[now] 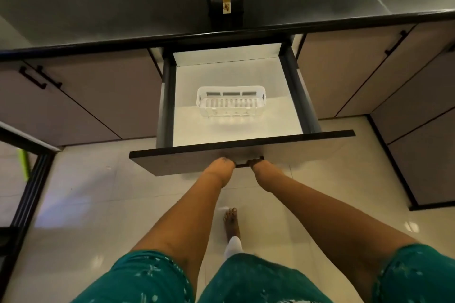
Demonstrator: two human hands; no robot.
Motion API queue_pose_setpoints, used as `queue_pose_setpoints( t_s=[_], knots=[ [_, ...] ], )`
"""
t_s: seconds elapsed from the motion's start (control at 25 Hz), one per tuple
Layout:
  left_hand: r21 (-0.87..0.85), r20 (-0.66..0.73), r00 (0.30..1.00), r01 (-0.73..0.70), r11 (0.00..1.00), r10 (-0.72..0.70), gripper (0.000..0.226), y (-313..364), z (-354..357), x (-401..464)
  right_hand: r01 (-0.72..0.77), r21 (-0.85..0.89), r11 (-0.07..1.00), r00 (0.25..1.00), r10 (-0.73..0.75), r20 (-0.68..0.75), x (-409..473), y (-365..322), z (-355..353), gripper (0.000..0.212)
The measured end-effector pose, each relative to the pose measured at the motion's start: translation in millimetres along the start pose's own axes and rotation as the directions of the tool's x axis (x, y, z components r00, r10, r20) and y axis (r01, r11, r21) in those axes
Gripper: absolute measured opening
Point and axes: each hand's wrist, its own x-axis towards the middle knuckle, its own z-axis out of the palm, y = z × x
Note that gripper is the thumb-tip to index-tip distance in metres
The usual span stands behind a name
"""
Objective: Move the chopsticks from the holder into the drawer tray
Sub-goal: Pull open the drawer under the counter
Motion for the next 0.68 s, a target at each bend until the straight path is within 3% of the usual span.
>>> queue_pose_setpoints(
  t_s=[0.08, 0.16, 0.2, 0.28, 0.36, 0.44, 0.56, 0.68],
  knots=[
    [0.015, 0.037, 0.999, -0.004, 1.000, 0.003, 0.052, 5.3, -2.4, -8.1, -0.012, -0.040, 0.999, 0.998, 0.014, 0.058, -2.9, -2.0, -3.4, 0.066],
    [-0.071, 0.072, 0.997, 0.008, 0.997, -0.003, 0.049, 13.6, -9.1, -17.9, 0.026, -0.078, 0.997, 0.999, -0.024, 0.026, -11.2, -6.7, -3.9, 0.057],
    [-0.174, 0.033, 0.999, 0.007, 0.985, -0.001, 0.042, 18.0, -17.7, -24.0, 0.068, -0.082, 0.994, 0.995, -0.073, -0.062, -17.7, -10.9, -9.4, 0.043],
    [-0.450, -0.203, 0.978, -0.045, 0.892, -0.053, 0.021, 22.9, -42.4, -37.9, 0.161, 0.031, 0.986, 0.939, -0.144, -0.313, -33.1, -21.4, -31.2, 0.022],
    [-0.598, -0.410, 0.895, -0.118, 0.793, -0.176, 0.011, 19.4, -75.9, -46.0, 0.217, 0.174, 0.961, 0.858, -0.102, -0.504, -38.3, -32.4, -65.0, 0.019],
    [-0.651, -0.529, 0.805, -0.181, 0.737, -0.269, 0.009, 6.1, -117.8, -42.0, 0.278, 0.238, 0.931, 0.762, -0.062, -0.645, -33.3, -42.1, -108.8, 0.022],
    [-0.699, -0.604, 0.725, -0.285, 0.656, -0.329, 0.010, -15.7, -175.9, -18.1, 0.347, 0.305, 0.887, 0.644, 0.011, -0.765, -8.3, -47.6, -173.8, 0.030],
    [-0.729, -0.599, 0.710, -0.291, 0.619, -0.372, 0.015, -41.9, -202.5, 24.3, 0.361, 0.465, 0.808, 0.667, 0.125, -0.735, 39.3, -35.2, -223.4, 0.036]
  ],
)
